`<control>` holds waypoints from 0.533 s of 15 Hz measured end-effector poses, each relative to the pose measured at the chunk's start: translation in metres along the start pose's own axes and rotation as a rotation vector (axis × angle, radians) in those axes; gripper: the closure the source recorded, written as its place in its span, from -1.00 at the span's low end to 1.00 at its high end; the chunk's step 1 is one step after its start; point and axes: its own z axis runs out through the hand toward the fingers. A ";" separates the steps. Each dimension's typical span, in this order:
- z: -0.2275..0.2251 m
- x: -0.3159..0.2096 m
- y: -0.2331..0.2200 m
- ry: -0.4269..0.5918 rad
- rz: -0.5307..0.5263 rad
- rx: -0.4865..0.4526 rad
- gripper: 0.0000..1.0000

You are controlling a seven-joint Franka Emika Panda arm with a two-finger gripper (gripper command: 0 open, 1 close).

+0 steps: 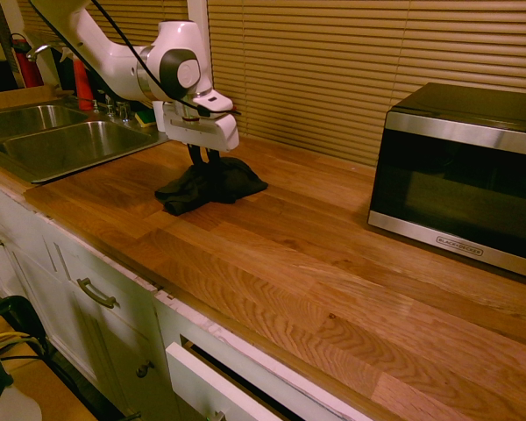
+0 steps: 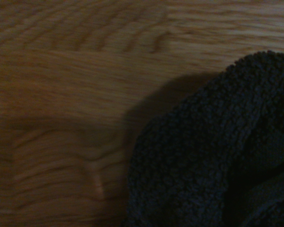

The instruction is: Clear the spill

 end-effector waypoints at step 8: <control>-0.008 -0.103 -0.068 -0.012 -0.075 0.007 1.00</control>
